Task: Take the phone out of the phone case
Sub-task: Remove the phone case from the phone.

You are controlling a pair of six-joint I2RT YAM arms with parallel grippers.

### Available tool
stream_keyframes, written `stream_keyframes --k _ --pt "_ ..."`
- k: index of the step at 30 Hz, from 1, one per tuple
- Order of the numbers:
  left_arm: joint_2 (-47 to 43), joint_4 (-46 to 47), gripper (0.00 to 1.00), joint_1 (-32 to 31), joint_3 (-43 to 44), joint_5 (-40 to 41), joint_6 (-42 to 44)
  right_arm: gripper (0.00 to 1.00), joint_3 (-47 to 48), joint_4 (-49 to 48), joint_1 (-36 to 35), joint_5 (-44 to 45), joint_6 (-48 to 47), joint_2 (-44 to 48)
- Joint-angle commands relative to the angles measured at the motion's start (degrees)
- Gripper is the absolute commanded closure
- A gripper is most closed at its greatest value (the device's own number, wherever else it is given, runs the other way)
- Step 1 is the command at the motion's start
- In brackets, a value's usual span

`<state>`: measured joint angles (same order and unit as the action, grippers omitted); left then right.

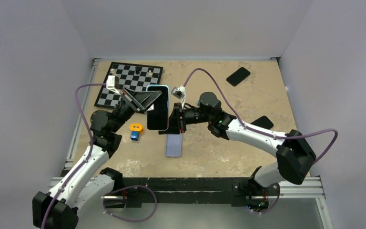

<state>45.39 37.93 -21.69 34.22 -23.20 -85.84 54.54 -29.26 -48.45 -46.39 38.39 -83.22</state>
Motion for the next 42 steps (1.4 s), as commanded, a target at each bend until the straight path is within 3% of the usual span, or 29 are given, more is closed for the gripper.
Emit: stream_keyframes --k 1,4,5,9,12,15,19,23,32,38,42 --pt "1.8 15.3 1.00 -2.7 1.8 -8.6 -11.5 1.00 2.9 15.2 3.0 8.7 -2.2 -0.6" --pt "0.7 13.1 1.00 -2.7 0.7 -6.6 -10.2 1.00 4.2 17.2 3.2 8.2 -4.8 0.3" --pt "0.0 11.0 1.00 -2.7 0.6 -5.8 -8.5 0.95 3.8 18.1 3.2 8.2 -5.8 1.2" --pt "-3.0 3.0 1.00 -2.6 1.6 -1.9 -0.1 0.47 -1.0 20.8 3.2 10.8 -7.3 9.4" --pt "-4.0 0.2 1.00 -2.5 0.9 1.9 4.5 0.35 -5.1 23.3 3.2 14.7 -5.4 16.6" --pt "-3.3 0.5 1.00 -2.5 0.1 4.0 7.1 0.37 -8.3 22.9 3.2 16.1 -0.8 23.6" --pt "-1.0 4.3 1.00 -2.5 -1.3 4.8 6.7 0.52 -9.9 15.1 3.2 13.1 7.1 27.9" --pt "0.2 6.5 1.00 -2.5 -2.4 5.1 5.7 0.57 -8.4 9.8 3.2 9.1 12.0 26.9" --pt "-0.4 6.3 1.00 -2.5 -2.7 5.1 5.5 0.56 -7.5 1.2 3.1 6.5 17.2 21.0" --pt "-0.2 5.3 1.00 -2.5 -2.5 5.0 5.4 0.67 -6.4 -0.3 2.7 6.2 17.7 19.3" --pt "0.5 5.5 1.00 -2.5 -2.3 4.8 5.5 0.68 -6.6 -0.5 2.4 6.3 17.7 19.4"
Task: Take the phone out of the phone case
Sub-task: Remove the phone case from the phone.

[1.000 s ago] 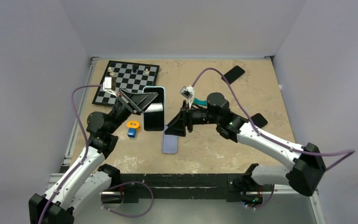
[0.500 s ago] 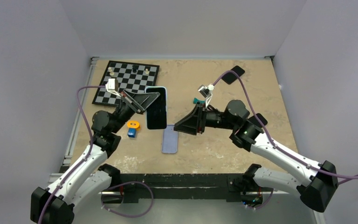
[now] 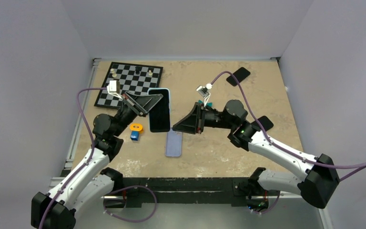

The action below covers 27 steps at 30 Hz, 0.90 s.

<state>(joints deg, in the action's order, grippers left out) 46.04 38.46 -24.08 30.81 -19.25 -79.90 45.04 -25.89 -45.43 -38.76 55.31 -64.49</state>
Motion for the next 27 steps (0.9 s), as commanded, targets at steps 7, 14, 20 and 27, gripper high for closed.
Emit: stream_keyframes --k 7,14,20,27 --pt "0.9 6.6 1.00 -0.1 0.8 0.0 -1.1 0.68 4.6 -4.8 -1.9 -1.2 1.1 -2.1" --pt "0.3 6.2 1.00 -0.1 0.5 -0.9 -0.9 0.69 7.0 -6.6 -2.5 0.2 2.4 -6.0" --pt "-0.5 4.2 1.00 -0.1 0.7 -6.0 -0.8 0.68 12.8 -5.8 -2.4 1.9 1.7 -11.8" --pt "-2.1 1.1 0.58 0.5 0.3 -16.4 4.2 1.00 12.6 -9.7 0.9 -5.5 5.7 -13.5"
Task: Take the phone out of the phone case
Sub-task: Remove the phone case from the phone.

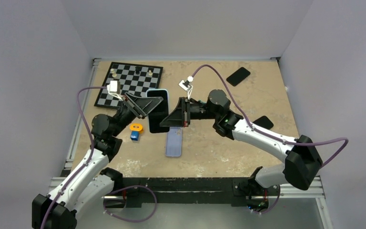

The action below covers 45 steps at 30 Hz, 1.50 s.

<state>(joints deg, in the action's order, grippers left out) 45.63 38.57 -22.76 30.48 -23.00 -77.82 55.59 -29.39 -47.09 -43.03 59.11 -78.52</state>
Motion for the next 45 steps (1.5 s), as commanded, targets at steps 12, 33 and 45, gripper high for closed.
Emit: stream_keyframes --k 12,33,45 --pt "-3.1 16.9 0.14 -0.2 -5.7 -27.9 6.9 1.00 -2.0 -14.4 7.0 -18.8 10.3 4.5" --pt "-7.0 -3.0 0.32 -0.3 -0.1 -35.2 23.3 1.00 -2.9 -20.1 7.9 -23.9 15.4 6.8" --pt "-5.2 -10.6 0.64 -1.1 1.4 -29.0 26.7 1.00 -2.6 -21.5 7.6 -23.0 15.9 6.3"
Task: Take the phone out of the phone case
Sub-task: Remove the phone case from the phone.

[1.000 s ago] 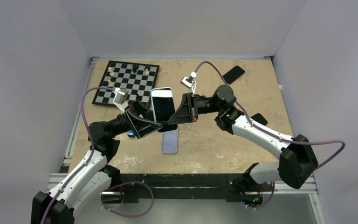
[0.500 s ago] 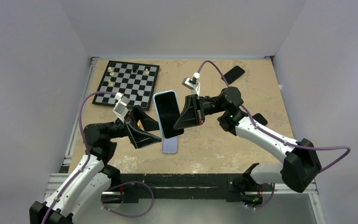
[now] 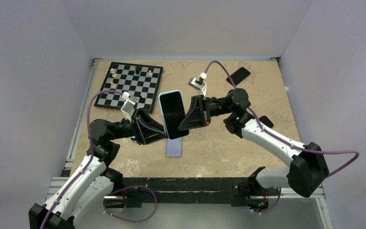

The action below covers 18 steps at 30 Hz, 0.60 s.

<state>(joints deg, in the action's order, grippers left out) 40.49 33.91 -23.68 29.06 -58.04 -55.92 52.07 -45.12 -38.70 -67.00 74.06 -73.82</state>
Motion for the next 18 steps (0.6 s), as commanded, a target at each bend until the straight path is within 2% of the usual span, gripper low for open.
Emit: stream_keyframes --k 1,7,8,12,13,14,18 --pt "-0.2 -7.1 0.64 -0.4 3.2 6.9 5.4 1.00 0.9 -5.8 -0.8 1.3 0.9 1.5" --pt "0.4 -9.0 0.60 -3.1 4.2 13.4 5.5 1.00 1.2 -6.0 -1.9 3.0 0.4 0.2" --pt "0.6 -9.4 0.63 -3.7 4.5 14.3 5.6 1.00 1.1 -6.0 -2.1 3.2 0.3 -0.1" --pt "-0.3 -17.9 0.95 -4.0 6.1 21.0 7.6 1.00 1.0 -2.7 -2.1 3.5 -2.0 0.2" --pt "-1.2 -21.6 1.00 -4.0 6.6 23.7 8.6 1.00 1.1 -0.1 -2.0 3.8 -3.7 0.7" --pt "-2.1 -25.4 1.00 -4.0 7.2 26.9 9.4 1.00 1.4 4.1 -2.0 4.7 -6.4 1.3" --pt "-6.1 -50.7 1.00 -4.0 12.2 50.0 9.4 1.00 4.5 29.7 -0.1 15.0 -24.5 4.4"
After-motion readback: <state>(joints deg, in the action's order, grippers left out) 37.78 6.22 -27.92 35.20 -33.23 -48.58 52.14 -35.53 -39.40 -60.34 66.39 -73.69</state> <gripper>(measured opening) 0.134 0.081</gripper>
